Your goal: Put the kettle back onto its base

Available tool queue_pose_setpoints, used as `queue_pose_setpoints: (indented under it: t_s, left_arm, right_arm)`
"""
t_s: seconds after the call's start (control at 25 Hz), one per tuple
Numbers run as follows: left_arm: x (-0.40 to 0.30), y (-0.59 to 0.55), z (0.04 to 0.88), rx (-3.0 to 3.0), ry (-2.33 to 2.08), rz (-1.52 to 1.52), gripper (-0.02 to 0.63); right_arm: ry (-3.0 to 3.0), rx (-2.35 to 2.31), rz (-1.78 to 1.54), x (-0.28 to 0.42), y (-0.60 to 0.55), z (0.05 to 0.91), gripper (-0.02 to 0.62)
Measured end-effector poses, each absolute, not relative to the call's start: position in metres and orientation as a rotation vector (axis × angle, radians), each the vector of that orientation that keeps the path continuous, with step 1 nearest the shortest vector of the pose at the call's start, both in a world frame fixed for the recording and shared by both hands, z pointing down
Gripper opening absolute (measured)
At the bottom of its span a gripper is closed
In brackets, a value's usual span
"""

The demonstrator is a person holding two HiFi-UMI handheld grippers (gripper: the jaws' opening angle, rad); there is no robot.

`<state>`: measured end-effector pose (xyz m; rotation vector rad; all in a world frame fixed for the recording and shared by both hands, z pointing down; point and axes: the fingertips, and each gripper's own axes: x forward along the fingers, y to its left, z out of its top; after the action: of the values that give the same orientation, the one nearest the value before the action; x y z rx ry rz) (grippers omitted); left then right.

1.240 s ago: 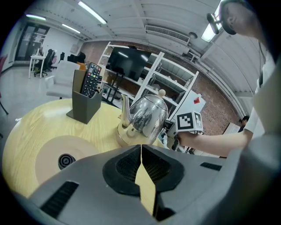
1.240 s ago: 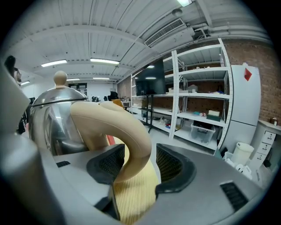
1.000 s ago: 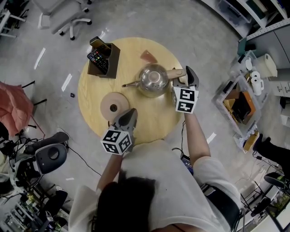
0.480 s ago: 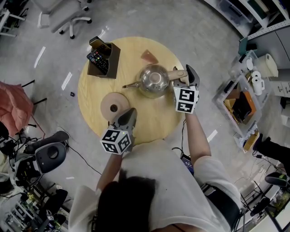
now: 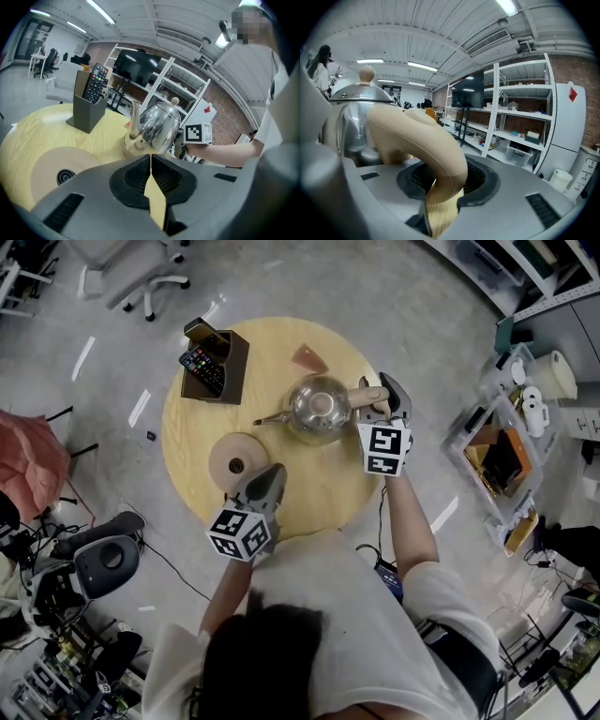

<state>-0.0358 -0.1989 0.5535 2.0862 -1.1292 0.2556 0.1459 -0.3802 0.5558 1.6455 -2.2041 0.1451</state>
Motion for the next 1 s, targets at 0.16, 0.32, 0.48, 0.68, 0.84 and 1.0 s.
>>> queue_pose_setpoints:
  t_s: [0.16, 0.32, 0.48, 0.68, 0.84, 1.0]
  left_arm:
    - [-0.034, -0.2, 0.555, 2.086, -1.119, 0.247, 0.029]
    - [-0.036, -0.201, 0.558, 2.074, -1.12, 0.262, 0.029]
    - [-0.039, -0.202, 0.556, 2.06, -1.131, 0.262, 0.029]
    - [-0.045, -0.203, 0.557, 2.049, -1.161, 0.259, 0.029]
    - [-0.052, -0.205, 0.554, 2.049, -1.205, 0.242, 0.029]
    - [-0.055, -0.204, 0.554, 2.044, -1.215, 0.246, 0.029]
  right_arm:
    - [-2.206, 1.644, 0.123, 0.145, -0.381, 0.556, 0.138]
    - [-2.209, 1.668, 0.141, 0.145, -0.384, 0.555, 0.128]
    - [-2.217, 1.7, 0.192, 0.148, -0.385, 0.552, 0.117]
    - [-2.208, 1.724, 0.219, 0.15, -0.383, 0.553, 0.114]
    - [-2.204, 1.726, 0.237, 0.149, -0.383, 0.554, 0.112]
    - [-2.194, 1.74, 0.225, 0.147, -0.383, 0.55, 0.112]
